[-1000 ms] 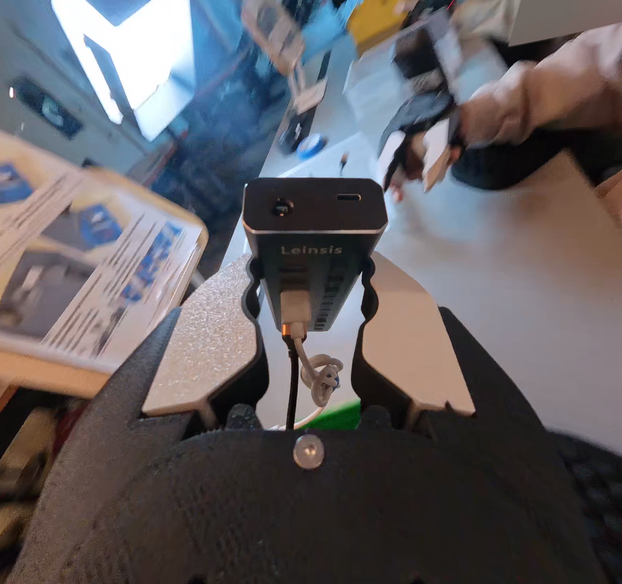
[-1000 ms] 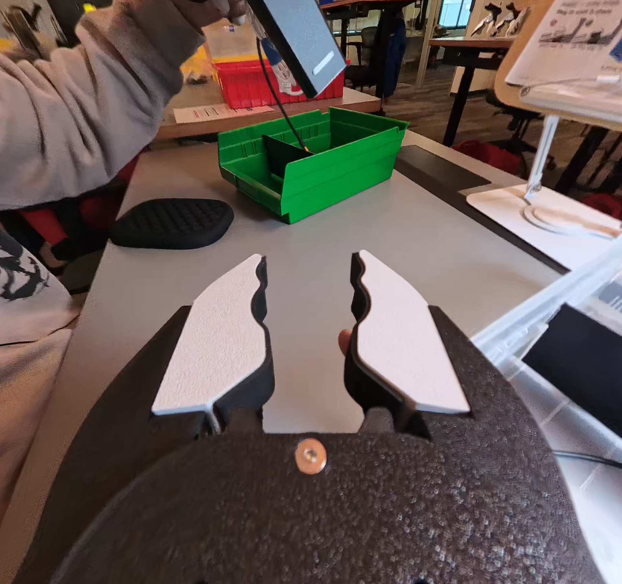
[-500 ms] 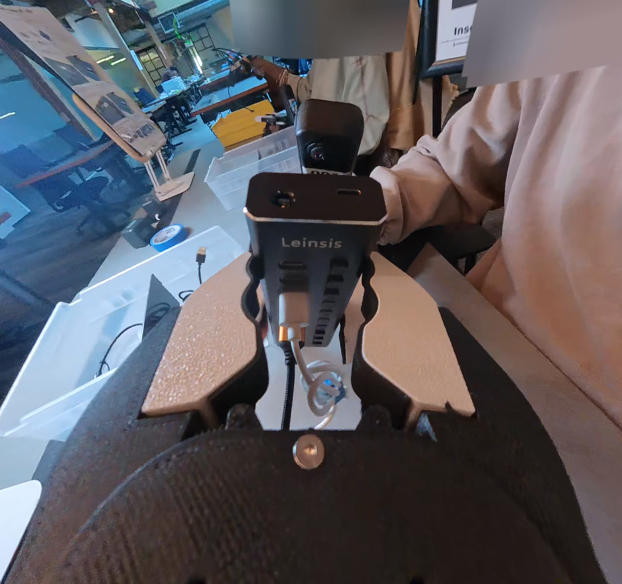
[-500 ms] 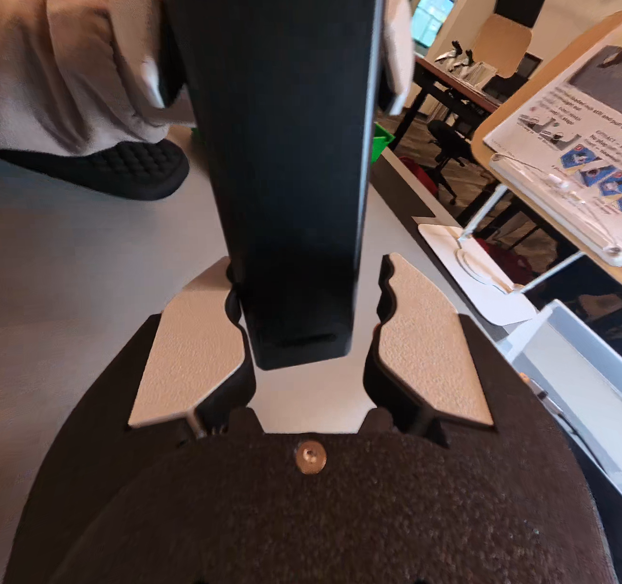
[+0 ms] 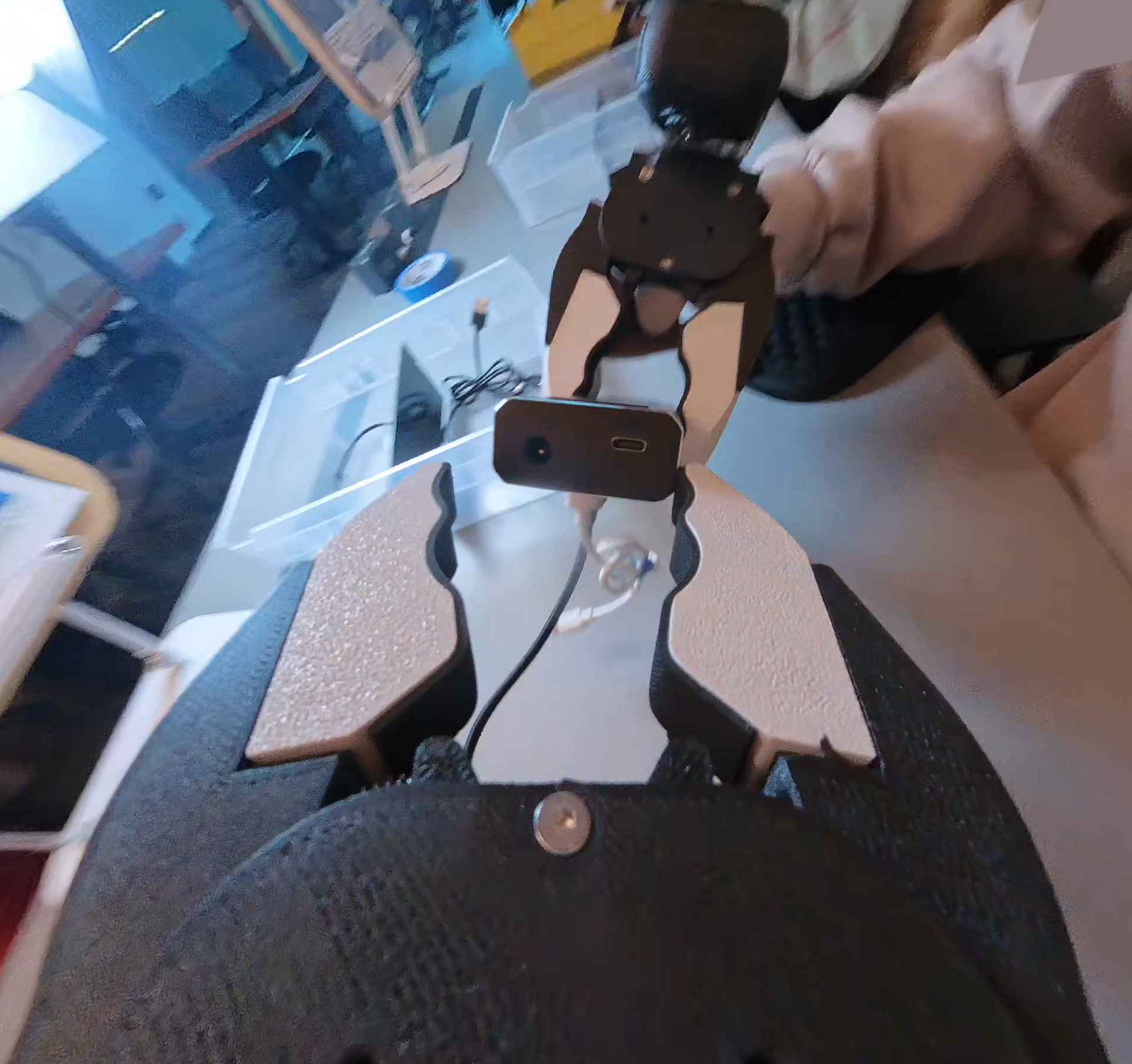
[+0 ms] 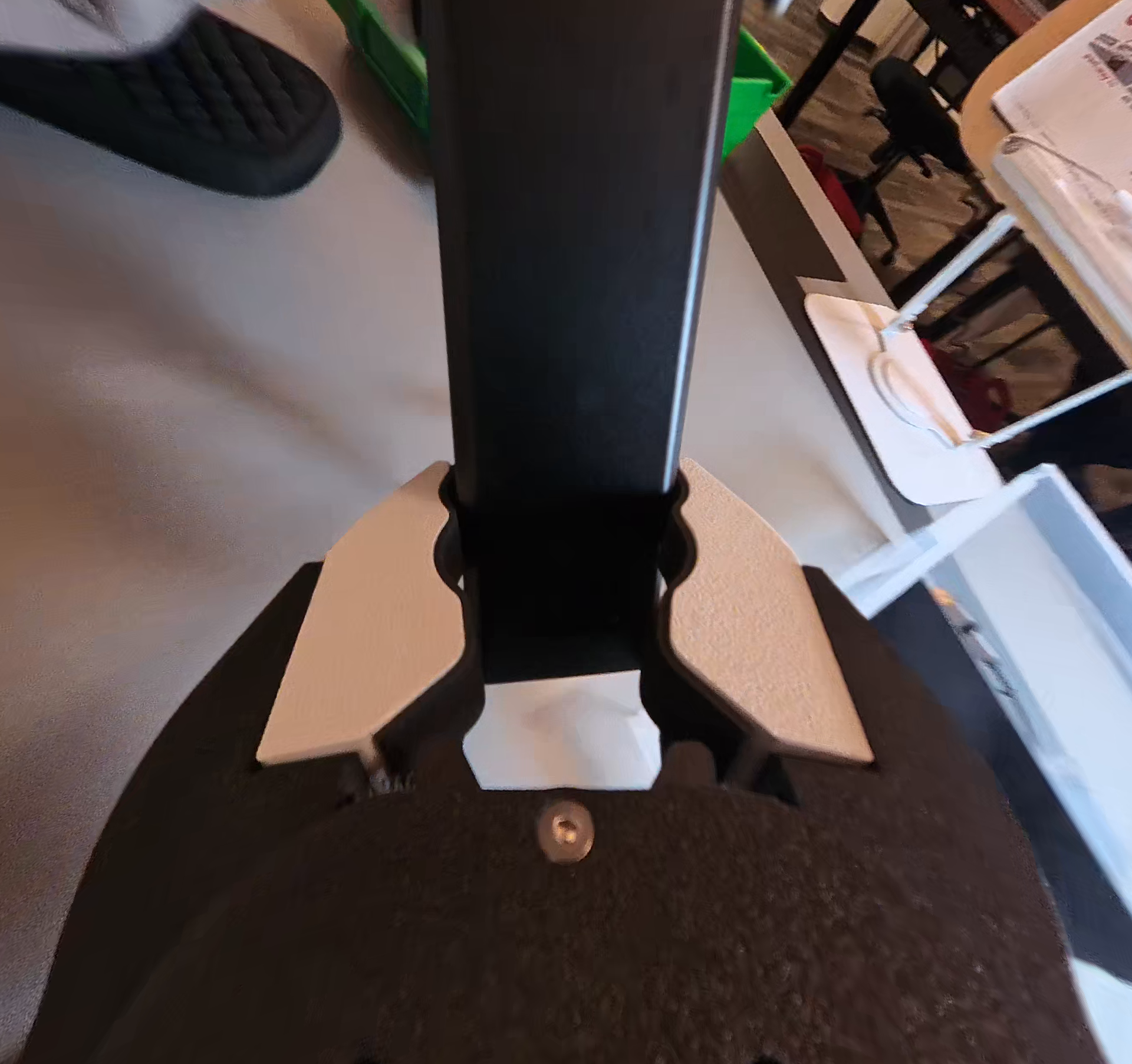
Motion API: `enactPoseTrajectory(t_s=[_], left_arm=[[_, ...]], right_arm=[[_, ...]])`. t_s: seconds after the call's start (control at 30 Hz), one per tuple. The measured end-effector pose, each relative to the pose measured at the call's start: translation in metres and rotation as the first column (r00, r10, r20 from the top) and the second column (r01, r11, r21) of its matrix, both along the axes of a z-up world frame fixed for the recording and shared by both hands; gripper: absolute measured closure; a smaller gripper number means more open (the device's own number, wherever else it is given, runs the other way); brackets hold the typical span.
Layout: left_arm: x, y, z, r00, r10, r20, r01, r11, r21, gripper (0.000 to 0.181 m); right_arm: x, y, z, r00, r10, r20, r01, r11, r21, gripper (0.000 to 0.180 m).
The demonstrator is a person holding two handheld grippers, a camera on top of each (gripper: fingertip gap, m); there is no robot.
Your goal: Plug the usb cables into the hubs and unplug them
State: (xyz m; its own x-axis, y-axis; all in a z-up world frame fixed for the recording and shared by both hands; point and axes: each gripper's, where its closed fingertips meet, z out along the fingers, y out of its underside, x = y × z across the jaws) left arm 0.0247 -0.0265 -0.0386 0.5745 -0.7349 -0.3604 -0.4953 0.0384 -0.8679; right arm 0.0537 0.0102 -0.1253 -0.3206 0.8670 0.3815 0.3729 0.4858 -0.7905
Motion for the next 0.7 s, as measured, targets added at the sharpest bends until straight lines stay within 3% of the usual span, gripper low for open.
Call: enactPoseTrajectory(t_s=[0.13,0.23,0.3,0.37,0.43,0.6,0.7], left_arm=[[-0.007,-0.006,0.021,0.970,0.107,-0.216,-0.106,0.994,0.015,0.112],[0.002,-0.004,0.030,0.930,0.168,-0.328,-0.166,0.986,0.032,0.113],[0.002,0.007,0.026,0.878,0.233,-0.418,-0.226,0.972,0.067,0.109],[-0.002,0.020,0.011,0.811,0.280,-0.514,-0.271,0.958,0.093,0.105],[-0.001,0.025,-0.002,0.802,0.277,-0.529,-0.284,0.956,0.071,0.105],[0.009,0.011,-0.036,0.876,0.195,-0.441,-0.262,0.960,-0.095,0.107],[0.019,-0.003,-0.051,0.960,0.122,-0.254,-0.178,0.961,-0.210,0.107]], right_arm=[[0.003,0.026,0.022,0.995,-0.085,0.055,0.066,0.958,0.280,0.117],[0.002,0.045,0.050,0.978,-0.185,0.098,0.105,0.839,0.535,0.116],[-0.002,0.045,0.067,0.970,-0.212,0.119,0.096,0.785,0.612,0.116],[-0.004,0.035,0.078,0.963,-0.204,0.176,0.053,0.784,0.619,0.116],[-0.004,0.018,0.085,0.961,-0.160,0.227,-0.009,0.799,0.602,0.117],[0.012,-0.005,0.070,0.933,-0.042,0.359,-0.145,0.866,0.479,0.116],[0.016,-0.024,0.062,0.928,0.074,0.365,-0.206,0.917,0.340,0.116]])
